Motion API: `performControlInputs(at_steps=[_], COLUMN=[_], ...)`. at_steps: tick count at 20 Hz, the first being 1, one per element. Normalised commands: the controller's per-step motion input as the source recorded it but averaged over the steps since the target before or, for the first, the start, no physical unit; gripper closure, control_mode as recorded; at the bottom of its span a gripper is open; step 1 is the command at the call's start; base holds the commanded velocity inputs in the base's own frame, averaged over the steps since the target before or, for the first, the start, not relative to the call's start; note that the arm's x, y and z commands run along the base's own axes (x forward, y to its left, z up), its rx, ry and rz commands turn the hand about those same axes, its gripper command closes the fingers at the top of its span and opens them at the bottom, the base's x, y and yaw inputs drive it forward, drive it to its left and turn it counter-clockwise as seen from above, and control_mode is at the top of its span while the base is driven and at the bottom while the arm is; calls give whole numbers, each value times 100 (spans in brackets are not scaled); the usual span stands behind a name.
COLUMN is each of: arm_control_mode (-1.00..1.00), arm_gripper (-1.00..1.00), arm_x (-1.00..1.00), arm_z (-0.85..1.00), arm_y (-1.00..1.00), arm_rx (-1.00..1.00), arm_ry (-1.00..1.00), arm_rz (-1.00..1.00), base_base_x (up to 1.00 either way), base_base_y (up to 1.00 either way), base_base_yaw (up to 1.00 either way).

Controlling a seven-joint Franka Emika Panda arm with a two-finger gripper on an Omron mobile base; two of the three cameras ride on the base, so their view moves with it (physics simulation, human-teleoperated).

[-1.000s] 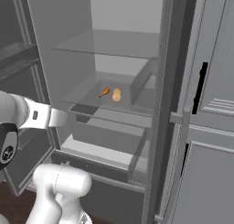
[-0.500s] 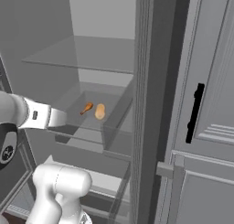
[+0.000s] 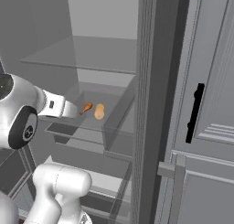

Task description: Place one squash and one chicken drumstick in each tupperware on the nearby counter, to pack two identical lunches.

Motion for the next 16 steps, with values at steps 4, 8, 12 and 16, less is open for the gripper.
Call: performControlInputs(at_steps=[4,8,12,16], arm_control_mode=[-100,-100,-100,-100], arm_gripper=[-100,-100,-100,-100], arm_x=[90,90,64,56], arm_z=[-62,-59,-58,-58], arm_y=[-7,-10,-31,-27], arm_rx=[0,0,0,0], arm_ry=[23,10,2,0], arm_rz=[0,0,4,5], base_base_x=[0,0,0,0], base_base_y=[0,0,0,0], base_base_yaw=[0,0,0,0])
